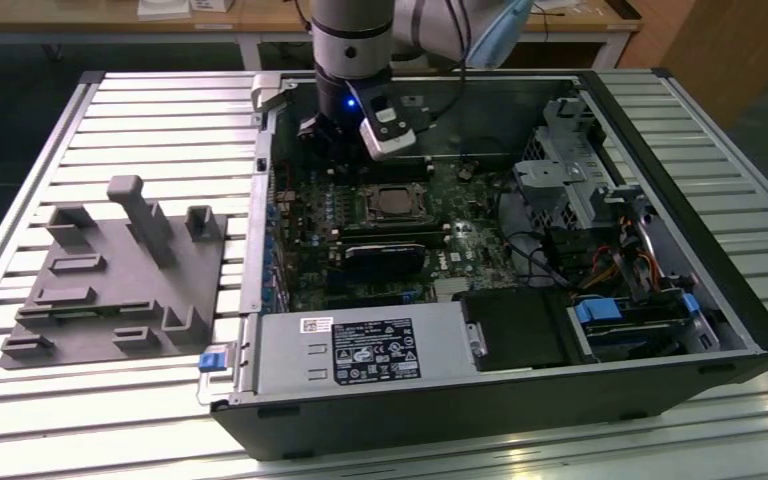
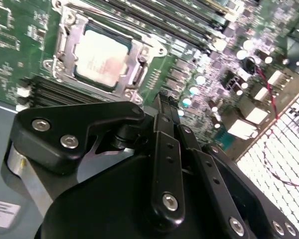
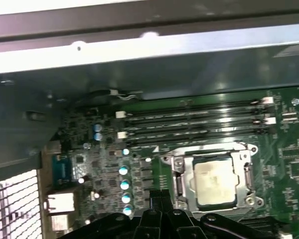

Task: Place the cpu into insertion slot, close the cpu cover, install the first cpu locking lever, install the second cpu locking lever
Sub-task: 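Install the first cpu locking lever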

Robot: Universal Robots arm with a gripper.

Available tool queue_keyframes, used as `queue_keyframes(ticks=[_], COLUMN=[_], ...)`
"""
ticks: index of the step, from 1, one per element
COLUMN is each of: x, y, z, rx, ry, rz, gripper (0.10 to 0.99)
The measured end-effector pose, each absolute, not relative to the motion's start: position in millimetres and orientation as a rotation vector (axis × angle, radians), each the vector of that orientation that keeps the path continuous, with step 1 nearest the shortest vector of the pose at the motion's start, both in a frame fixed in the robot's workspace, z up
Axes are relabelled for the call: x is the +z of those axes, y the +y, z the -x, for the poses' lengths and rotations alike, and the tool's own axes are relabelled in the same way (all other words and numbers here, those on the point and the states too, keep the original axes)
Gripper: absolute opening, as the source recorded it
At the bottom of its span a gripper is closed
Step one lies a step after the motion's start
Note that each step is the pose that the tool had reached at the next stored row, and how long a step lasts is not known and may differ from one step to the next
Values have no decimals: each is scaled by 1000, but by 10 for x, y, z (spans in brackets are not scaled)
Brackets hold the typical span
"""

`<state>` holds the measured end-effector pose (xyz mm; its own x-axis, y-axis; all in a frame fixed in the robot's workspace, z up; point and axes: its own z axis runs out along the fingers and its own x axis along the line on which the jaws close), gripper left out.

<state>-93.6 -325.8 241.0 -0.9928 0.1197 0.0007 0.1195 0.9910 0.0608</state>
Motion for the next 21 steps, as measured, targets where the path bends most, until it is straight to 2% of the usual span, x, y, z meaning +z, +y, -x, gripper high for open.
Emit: queue_keyframes(ticks=[8, 17, 21], x=[2408, 2407, 2407], y=[-3260, -3263, -3263], z=[1022, 1091, 1094], rx=[198, 356, 375], ry=[3131, 3123, 3121], rz=[-187, -187, -187], gripper=[106, 106, 106])
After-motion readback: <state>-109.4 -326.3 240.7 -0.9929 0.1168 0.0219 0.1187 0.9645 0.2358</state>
